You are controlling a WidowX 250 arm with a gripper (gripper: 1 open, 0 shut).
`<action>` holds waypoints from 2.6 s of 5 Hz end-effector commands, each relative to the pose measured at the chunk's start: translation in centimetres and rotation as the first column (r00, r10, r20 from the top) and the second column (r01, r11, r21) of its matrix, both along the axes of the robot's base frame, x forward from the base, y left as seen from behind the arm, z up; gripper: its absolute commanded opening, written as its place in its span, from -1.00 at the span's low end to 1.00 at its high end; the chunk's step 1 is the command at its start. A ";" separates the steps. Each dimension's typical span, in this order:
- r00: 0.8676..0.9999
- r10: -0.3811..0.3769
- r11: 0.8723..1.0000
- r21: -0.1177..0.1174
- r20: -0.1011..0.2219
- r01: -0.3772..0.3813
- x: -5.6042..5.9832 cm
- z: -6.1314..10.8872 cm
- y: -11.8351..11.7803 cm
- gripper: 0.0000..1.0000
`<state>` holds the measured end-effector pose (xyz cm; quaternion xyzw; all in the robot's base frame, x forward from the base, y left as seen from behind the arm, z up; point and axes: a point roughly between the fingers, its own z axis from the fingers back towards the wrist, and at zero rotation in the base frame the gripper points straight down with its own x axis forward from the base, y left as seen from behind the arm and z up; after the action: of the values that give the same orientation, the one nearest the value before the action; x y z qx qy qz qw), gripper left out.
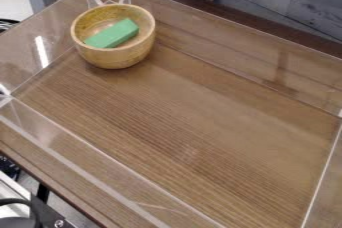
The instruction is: Move the red fruit to the right
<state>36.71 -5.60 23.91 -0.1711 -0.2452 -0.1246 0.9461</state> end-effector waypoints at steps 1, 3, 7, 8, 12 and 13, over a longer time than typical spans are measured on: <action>0.997 -0.021 1.000 -0.017 0.080 0.023 -0.3 2.1 -2.1 -1.00; 0.998 0.052 0.999 -0.017 0.042 -0.051 -1.7 -0.9 0.0 -1.00; 0.996 0.085 0.991 0.111 -0.034 -0.081 -10.5 -7.3 9.8 -1.00; 0.995 0.075 0.989 0.131 -0.062 -0.067 -12.8 -9.0 12.1 -1.00; 0.987 -0.015 0.989 0.140 -0.159 0.038 -15.6 -17.5 14.8 -1.00; 0.984 0.007 0.991 0.132 -0.178 0.017 -15.5 -17.7 14.7 1.00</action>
<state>20.87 8.81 5.74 -0.1266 -0.1426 -0.1243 0.9737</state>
